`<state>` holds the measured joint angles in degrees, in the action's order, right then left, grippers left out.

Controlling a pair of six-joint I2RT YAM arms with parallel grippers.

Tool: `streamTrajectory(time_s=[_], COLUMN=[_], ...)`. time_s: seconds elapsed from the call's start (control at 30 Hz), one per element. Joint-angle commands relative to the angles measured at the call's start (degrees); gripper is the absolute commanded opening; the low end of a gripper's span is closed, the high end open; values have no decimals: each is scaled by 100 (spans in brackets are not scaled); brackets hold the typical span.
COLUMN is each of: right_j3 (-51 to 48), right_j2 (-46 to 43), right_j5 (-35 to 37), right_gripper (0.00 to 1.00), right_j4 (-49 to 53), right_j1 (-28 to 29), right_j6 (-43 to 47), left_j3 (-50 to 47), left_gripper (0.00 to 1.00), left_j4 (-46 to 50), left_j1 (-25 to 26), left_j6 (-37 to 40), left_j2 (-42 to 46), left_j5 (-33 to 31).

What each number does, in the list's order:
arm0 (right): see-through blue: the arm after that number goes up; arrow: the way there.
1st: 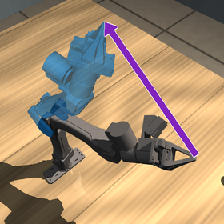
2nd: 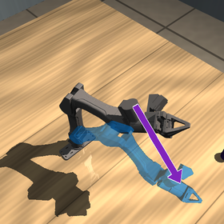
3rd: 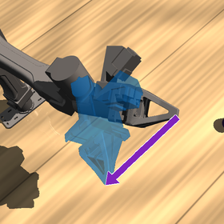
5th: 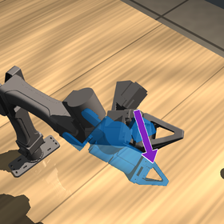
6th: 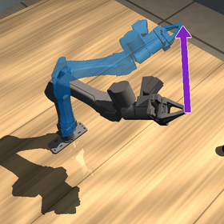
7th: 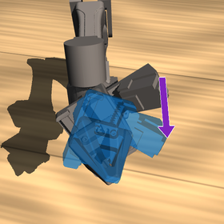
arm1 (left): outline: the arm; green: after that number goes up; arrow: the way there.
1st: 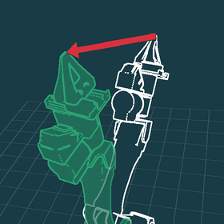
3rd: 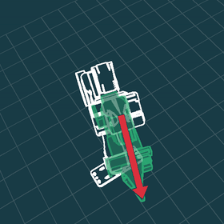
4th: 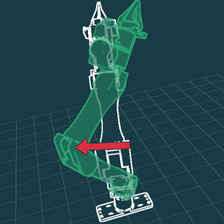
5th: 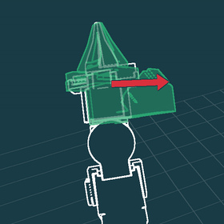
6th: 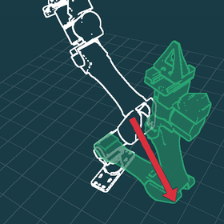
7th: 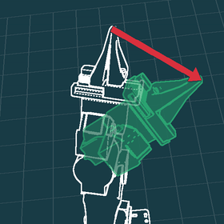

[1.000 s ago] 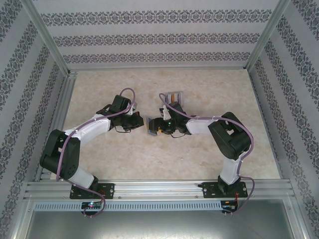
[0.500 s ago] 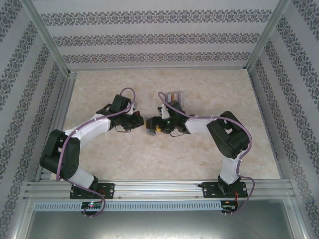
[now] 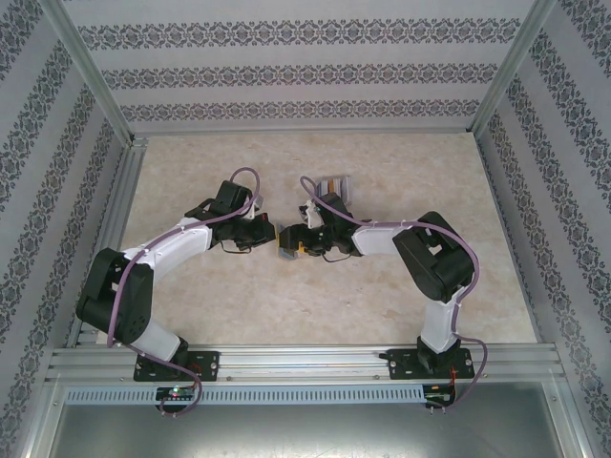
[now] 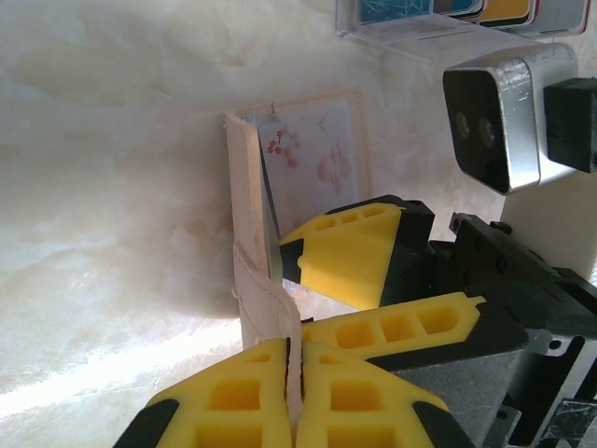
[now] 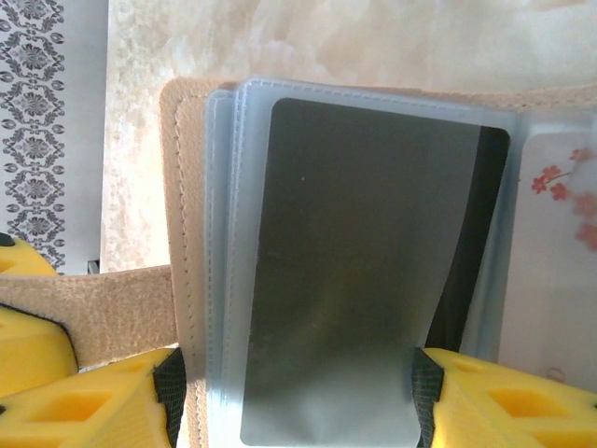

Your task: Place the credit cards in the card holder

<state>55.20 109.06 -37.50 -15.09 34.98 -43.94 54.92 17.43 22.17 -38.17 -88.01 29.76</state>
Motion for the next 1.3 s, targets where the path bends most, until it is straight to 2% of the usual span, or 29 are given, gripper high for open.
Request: streamTrajectory(time_s=[0.0, 0.23, 0.57, 0.83, 1.03, 1.27], right_j3=[-167, -406, -596, -633, -694, -792], right_j2=[127, 176, 162, 99, 28, -37], right_j5=[-92, -218, -242, -201, -213, -310], right_gripper=[62, 57, 59, 44, 44, 49], right_j4=[-86, -539, -838, -754, -754, -892], right_j1=[-70, -185, -238, -290, -337, -429], right_j6=[-46, -257, -406, -361, -355, -422], left_j3=[232, 187, 185, 138, 109, 76], left_gripper=[0, 0, 0, 0, 0, 0], left_j4=[32, 20, 50, 65, 74, 129], left_j1=[85, 84, 87, 85, 84, 82], left_j6=[-49, -76, -70, -68, -41, 12], left_j2=[131, 135, 174, 217, 200, 184], left_j5=[30, 18, -5, -53, -98, -199])
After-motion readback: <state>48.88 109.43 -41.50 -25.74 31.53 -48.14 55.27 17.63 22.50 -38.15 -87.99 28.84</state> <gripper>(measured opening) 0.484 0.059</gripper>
